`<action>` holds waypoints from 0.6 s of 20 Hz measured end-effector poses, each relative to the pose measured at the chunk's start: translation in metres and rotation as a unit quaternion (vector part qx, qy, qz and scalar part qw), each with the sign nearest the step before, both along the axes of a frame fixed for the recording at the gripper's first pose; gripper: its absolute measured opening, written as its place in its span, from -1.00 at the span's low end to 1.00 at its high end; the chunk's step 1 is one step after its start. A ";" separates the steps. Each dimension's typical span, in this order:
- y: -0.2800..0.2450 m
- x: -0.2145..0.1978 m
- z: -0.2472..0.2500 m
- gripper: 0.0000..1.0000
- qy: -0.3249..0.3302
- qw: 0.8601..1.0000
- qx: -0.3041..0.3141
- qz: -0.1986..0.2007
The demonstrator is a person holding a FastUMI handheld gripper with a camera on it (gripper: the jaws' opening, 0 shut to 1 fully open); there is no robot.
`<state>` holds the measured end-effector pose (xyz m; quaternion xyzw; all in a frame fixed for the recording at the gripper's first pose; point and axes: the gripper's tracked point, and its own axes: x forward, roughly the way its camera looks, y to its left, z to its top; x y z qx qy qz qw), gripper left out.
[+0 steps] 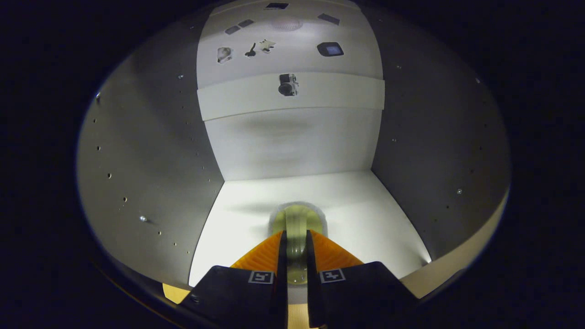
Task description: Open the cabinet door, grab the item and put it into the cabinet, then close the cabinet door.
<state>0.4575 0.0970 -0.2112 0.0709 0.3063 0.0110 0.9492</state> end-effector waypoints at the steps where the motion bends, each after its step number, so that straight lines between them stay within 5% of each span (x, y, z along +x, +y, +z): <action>1: 0.001 0.003 0.002 -0.52 -0.003 1.000 0.005 -0.002; 2: -0.001 0.004 0.004 -0.46 -0.009 1.000 0.005 -0.006; 8: -0.015 -0.010 0.032 0.85 -0.063 0.997 -0.054 0.003; 12: -0.015 -0.046 0.085 0.95 -0.131 0.990 -0.057 0.010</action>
